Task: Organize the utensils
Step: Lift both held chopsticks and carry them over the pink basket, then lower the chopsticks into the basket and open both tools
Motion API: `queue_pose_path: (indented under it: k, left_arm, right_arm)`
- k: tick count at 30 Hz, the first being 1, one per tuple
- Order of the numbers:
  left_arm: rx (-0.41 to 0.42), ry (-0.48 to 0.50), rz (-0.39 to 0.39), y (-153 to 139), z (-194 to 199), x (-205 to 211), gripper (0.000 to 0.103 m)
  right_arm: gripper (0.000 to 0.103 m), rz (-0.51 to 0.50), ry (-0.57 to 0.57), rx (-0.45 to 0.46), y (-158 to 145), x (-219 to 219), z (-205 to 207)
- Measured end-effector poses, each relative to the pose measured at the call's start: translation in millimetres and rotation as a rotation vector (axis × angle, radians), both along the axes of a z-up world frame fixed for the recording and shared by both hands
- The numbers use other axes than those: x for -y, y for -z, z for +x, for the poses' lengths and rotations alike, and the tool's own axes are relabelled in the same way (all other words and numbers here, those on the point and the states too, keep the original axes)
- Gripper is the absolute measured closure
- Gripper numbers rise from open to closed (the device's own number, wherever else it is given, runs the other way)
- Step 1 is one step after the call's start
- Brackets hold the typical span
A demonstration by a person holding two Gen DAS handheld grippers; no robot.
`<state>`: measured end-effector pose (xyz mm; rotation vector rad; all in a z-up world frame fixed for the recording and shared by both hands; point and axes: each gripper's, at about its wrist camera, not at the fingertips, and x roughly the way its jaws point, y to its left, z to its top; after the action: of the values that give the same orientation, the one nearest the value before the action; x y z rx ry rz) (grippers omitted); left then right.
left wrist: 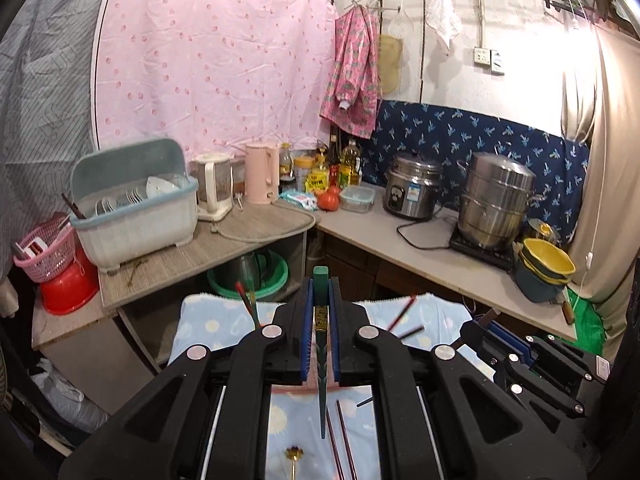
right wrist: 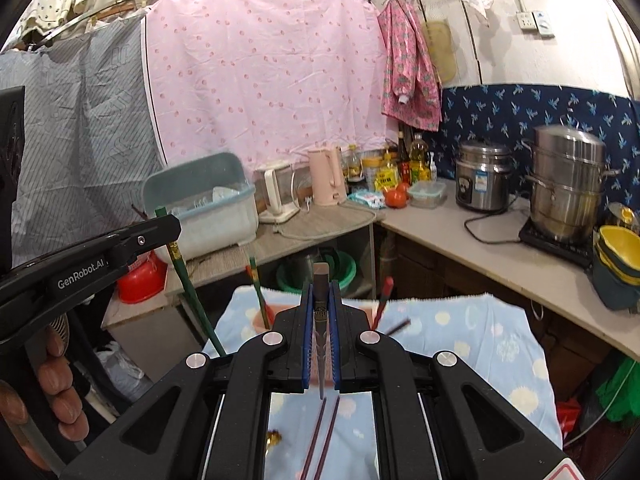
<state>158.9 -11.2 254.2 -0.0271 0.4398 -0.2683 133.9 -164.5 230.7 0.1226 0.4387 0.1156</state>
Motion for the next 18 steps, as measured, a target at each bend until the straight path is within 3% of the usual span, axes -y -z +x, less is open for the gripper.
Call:
queue_pose_path:
  k: [10, 18]
  left_arm:
    - [0.050, -0.059, 0.005, -25, 60, -10, 0.096]
    - [0.026, -0.075, 0.028, 1, 101, -11, 0.096]
  right_arm:
    - [0.096, -0.007, 0.013, 0.061, -22, -12, 64]
    - [0.096, -0.025, 0.009, -0.002, 11, -30, 108]
